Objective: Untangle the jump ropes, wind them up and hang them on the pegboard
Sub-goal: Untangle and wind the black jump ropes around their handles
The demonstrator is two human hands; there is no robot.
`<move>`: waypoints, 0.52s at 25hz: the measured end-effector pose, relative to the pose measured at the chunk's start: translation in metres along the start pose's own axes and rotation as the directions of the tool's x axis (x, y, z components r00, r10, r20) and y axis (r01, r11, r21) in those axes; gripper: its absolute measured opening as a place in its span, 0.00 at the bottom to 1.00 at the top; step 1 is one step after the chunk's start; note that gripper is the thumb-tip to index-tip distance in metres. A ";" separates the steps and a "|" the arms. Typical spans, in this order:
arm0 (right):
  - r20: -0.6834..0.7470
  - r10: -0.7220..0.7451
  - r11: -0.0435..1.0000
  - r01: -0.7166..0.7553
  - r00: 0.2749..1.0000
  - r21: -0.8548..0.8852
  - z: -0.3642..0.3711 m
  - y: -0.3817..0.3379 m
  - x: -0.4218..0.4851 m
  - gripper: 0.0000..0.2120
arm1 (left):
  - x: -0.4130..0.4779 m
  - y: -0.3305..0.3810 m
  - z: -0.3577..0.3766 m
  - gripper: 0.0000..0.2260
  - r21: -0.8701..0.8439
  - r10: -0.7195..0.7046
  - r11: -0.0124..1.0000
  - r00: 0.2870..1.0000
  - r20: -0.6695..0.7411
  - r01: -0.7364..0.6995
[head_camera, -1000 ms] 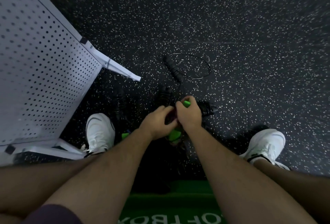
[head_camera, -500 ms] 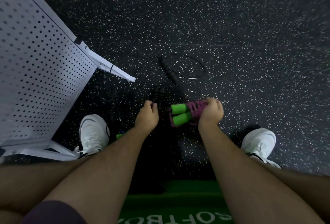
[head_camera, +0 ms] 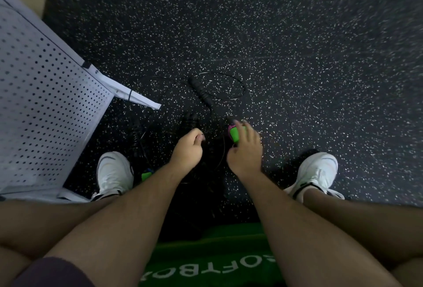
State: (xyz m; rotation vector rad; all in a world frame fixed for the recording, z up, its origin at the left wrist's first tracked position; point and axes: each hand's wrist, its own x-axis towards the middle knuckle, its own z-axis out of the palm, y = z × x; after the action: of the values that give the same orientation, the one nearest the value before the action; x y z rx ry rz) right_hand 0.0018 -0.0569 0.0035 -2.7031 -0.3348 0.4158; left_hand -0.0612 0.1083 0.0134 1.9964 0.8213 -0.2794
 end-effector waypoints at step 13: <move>-0.033 -0.407 0.801 0.374 0.913 0.467 -0.162 -0.138 -0.005 0.17 | -0.082 0.137 -0.155 0.12 -0.216 0.351 0.858 0.839 -0.416 -0.466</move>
State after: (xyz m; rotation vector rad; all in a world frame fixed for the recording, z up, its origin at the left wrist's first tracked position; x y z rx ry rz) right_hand 0.0272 0.0115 0.2032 -2.0824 -0.7028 0.4035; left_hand -0.0535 0.1534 0.2307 1.8851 0.5831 0.4646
